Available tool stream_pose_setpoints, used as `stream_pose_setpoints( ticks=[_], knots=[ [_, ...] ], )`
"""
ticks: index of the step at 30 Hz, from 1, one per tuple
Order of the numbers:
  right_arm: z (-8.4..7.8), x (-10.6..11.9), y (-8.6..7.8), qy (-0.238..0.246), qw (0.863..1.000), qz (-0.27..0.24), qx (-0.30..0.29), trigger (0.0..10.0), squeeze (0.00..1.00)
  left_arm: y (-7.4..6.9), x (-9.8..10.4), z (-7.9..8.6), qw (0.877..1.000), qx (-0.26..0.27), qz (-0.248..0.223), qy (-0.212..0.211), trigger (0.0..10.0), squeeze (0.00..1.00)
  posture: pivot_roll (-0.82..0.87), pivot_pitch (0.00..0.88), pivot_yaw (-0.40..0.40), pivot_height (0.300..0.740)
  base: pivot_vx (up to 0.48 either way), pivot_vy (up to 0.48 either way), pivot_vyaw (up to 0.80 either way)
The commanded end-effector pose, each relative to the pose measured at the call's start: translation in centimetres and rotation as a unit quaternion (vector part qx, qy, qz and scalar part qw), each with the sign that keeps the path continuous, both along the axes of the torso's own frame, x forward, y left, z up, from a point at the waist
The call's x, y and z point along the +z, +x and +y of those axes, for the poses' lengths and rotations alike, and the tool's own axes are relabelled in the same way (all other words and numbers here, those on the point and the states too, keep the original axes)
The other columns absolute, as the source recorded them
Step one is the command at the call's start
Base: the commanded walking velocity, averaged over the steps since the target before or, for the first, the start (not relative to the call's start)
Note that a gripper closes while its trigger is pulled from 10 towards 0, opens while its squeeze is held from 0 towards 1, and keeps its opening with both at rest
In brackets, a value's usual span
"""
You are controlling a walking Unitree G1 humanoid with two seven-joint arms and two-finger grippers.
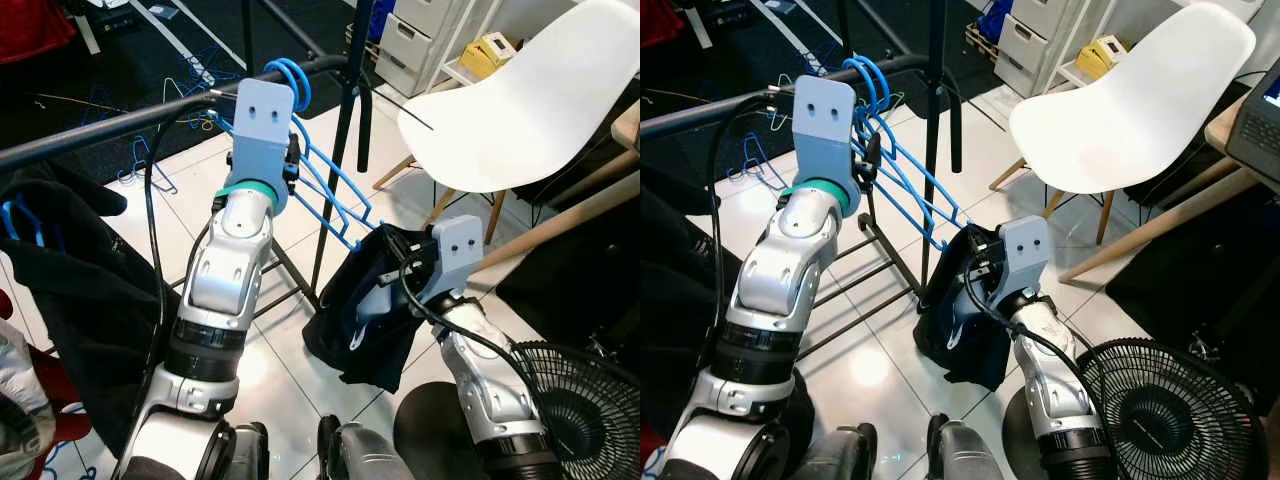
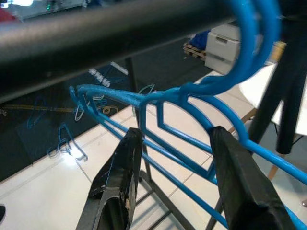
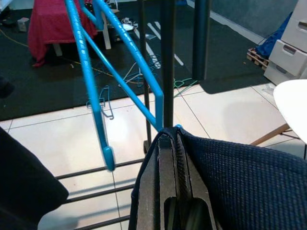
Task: Hang hanger
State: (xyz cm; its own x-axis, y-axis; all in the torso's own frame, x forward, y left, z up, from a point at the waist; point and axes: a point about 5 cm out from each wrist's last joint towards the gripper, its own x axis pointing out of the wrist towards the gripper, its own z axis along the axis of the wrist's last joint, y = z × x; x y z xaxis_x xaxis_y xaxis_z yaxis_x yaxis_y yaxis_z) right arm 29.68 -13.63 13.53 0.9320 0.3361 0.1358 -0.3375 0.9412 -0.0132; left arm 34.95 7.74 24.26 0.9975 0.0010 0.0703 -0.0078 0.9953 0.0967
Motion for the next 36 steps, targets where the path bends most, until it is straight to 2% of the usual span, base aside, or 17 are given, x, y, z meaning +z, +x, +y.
stream_pose_setpoints(
  ticks=[1,3,10,13,14,16,17,18,19,21,24,26,29,32,34,36],
  knots=[
    [-0.2,0.2,-0.1,0.002,1.000,-0.004,-0.003,10.0,0.00,0.2,-0.3,-0.8,1.000,-0.007,0.022,-0.021,10.0,0.00,-0.04,0.147,-0.015,0.740,0.000,0.000,0.00],
    [-0.2,0.2,-0.1,0.002,1.000,-0.004,-0.003,10.0,0.00,0.2,-0.3,-0.8,1.000,-0.007,0.022,-0.021,10.0,0.00,-0.04,0.147,-0.015,0.740,0.000,0.000,0.00],
    [-0.1,0.1,-0.2,0.002,1.000,-0.003,-0.003,10.0,0.00,1.0,-0.4,-2.4,0.997,-0.020,0.044,-0.058,10.0,0.00,-0.04,0.146,-0.007,0.740,0.000,0.000,0.00],
    [-0.1,0.1,-0.2,0.002,1.000,-0.003,-0.003,10.0,0.00,1.0,-0.4,-2.4,0.997,-0.020,0.044,-0.058,10.0,0.00,-0.04,0.146,-0.007,0.740,0.000,0.000,0.00],
    [-0.1,0.1,-0.2,0.002,1.000,-0.003,-0.003,10.0,0.00,1.1,-0.1,-2.6,0.996,-0.026,0.044,-0.075,10.0,0.00,-0.05,0.146,-0.007,0.740,0.000,0.000,0.00],
    [-0.1,0.1,-0.2,0.002,1.000,-0.003,-0.003,10.0,0.00,1.1,-0.1,-2.6,0.996,-0.026,0.044,-0.075,10.0,0.00,-0.05,0.146,-0.007,0.740,0.000,0.000,0.00],
    [-0.1,0.1,-0.2,0.002,1.000,-0.003,-0.004,10.0,0.00,1.2,0.7,-2.4,0.995,-0.026,0.037,-0.092,10.0,0.00,-0.05,0.148,-0.006,0.740,0.000,0.000,0.00],
    [-0.1,0.1,-0.2,0.002,1.000,-0.003,-0.004,10.0,0.00,1.2,0.7,-2.4,0.995,-0.026,0.037,-0.092,10.0,0.00,-0.05,0.148,-0.006,0.740,0.000,0.000,0.00],
    [-0.1,0.0,-0.3,0.002,1.000,-0.003,-0.005,10.0,0.00,1.2,1.7,-1.8,0.994,-0.023,0.023,-0.106,10.0,0.00,-0.05,0.149,-0.006,0.740,0.000,0.000,0.00],
    [-0.1,0.0,-0.3,0.002,1.000,-0.003,-0.005,10.0,0.00,1.2,1.7,-1.8,0.994,-0.023,0.023,-0.106,10.0,0.00,-0.05,0.149,-0.006,0.740,0.000,0.000,0.00],
    [-0.1,0.0,-0.3,0.003,1.000,-0.001,-0.006,10.0,0.00,0.6,3.2,-0.4,0.994,-0.016,-0.009,-0.110,10.0,0.00,-0.04,0.157,-0.010,0.740,0.000,0.000,0.00],
    [-0.1,0.0,-0.3,0.003,1.000,-0.001,-0.006,10.0,0.00,0.6,3.2,-0.4,0.994,-0.016,-0.009,-0.110,10.0,0.00,-0.04,0.157,-0.010,0.740,0.000,0.000,0.00],
    [0.0,0.0,-0.3,0.004,1.000,-0.001,-0.004,10.0,0.00,-0.3,3.8,0.1,0.993,-0.026,-0.026,-0.108,10.0,0.00,-0.03,0.157,-0.013,0.740,0.000,0.000,0.00],
    [0.0,0.0,-0.3,0.004,1.000,-0.001,-0.003,10.0,0.00,-0.6,3.9,-0.1,0.993,-0.039,-0.029,-0.111,10.0,0.00,-0.03,0.157,-0.013,0.740,0.000,0.000,0.00],
    [0.0,0.0,-0.3,0.003,1.000,-0.001,-0.002,10.0,0.00,-1.1,3.9,-1.3,0.989,-0.075,-0.026,-0.122,10.0,0.00,-0.03,0.157,-0.015,0.740,0.000,0.000,0.00],
    [0.0,0.0,-0.3,0.003,1.000,-0.001,-0.002,10.0,0.00,-1.1,3.9,-1.3,0.989,-0.075,-0.026,-0.122,10.0,0.00,-0.03,0.157,-0.015,0.740,0.000,0.000,0.00]
  ],
)
